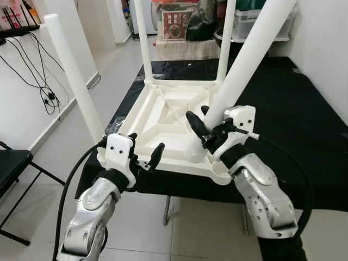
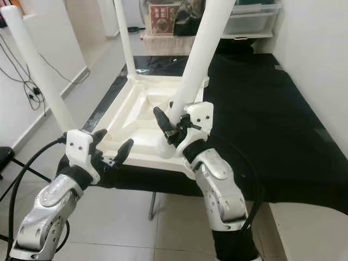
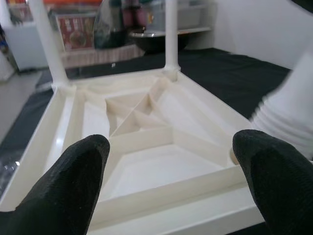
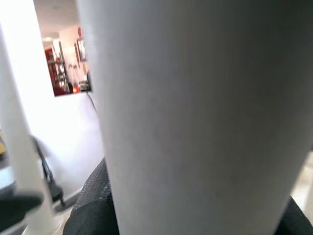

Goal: Building children table

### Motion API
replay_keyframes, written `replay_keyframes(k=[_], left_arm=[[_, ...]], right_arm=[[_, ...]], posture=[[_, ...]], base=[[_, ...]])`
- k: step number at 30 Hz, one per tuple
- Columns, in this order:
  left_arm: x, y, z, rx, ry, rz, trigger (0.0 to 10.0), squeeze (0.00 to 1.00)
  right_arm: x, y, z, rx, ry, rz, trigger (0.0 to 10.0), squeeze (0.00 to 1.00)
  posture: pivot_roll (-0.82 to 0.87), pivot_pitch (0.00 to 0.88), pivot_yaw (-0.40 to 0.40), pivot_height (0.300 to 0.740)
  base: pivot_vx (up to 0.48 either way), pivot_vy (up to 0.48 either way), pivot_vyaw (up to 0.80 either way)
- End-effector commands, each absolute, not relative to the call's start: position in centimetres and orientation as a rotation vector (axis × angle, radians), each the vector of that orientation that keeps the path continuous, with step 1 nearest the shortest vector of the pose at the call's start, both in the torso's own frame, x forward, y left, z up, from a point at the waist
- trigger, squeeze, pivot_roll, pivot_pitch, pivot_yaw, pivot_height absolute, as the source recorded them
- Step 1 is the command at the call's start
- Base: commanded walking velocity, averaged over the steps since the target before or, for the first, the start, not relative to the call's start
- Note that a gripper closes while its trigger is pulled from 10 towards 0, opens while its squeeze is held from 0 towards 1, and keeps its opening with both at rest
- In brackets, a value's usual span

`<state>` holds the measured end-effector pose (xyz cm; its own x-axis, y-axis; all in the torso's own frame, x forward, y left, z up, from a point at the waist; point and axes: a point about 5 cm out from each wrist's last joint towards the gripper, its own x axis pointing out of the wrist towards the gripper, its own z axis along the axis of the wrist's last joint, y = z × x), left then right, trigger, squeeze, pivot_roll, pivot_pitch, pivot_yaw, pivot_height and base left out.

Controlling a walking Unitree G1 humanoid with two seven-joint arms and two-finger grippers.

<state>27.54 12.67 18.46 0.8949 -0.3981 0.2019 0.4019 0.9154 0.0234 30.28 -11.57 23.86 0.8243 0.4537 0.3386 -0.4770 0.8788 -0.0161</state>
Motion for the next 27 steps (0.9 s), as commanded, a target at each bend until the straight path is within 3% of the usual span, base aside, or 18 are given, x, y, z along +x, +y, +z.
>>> replay_keyframes(k=[1, 9, 15, 16, 23, 27], left_arm=[[27.0, 12.7, 17.8, -0.001, -0.173, -0.438, 10.0, 0.0], [25.9, 11.6, 16.6, 0.042, -0.129, -0.527, 10.0, 0.0], [23.7, 10.2, 15.6, 0.017, -0.043, -0.732, 10.0, 0.0], [22.4, 9.7, 14.9, 0.043, 0.003, -0.835, 10.0, 0.0], [22.3, 10.2, 14.4, 0.068, 0.024, -0.796, 10.0, 0.0], [21.6, 10.3, 14.0, 0.088, 0.034, -0.817, 10.0, 0.0]], right_arm=[[30.4, -11.3, 24.5, 0.108, -0.371, 0.509, 10.0, 0.0], [30.7, -11.3, 24.7, 0.148, -0.348, 0.513, 10.0, 0.0], [30.5, -11.7, 24.5, 0.109, -0.321, 0.564, 10.0, 0.0], [30.1, -11.6, 24.5, 0.063, -0.313, 0.651, 10.0, 0.0], [29.8, -11.5, 24.4, -0.005, -0.274, 0.76, 10.0, 0.0], [29.3, -11.6, 23.4, -0.089, -0.223, 0.918, 10.0, 0.0]], posture=[[-0.06, 0.086, 0.042, 0.74], [-0.06, 0.092, 0.042, 0.74], [-0.05, 0.101, 0.04, 0.74], [-0.05, 0.105, 0.042, 0.74], [-0.05, 0.114, 0.042, 0.74], [-0.05, 0.132, 0.041, 0.74]], base=[[0.0, 0.0, 0.69], [0.0, -0.354, 0.0], [0.0, 0.0, 0.0], [0.0, 0.0, 0.0], [0.0, 0.0, 0.0], [0.0, 0.0, 0.0]])
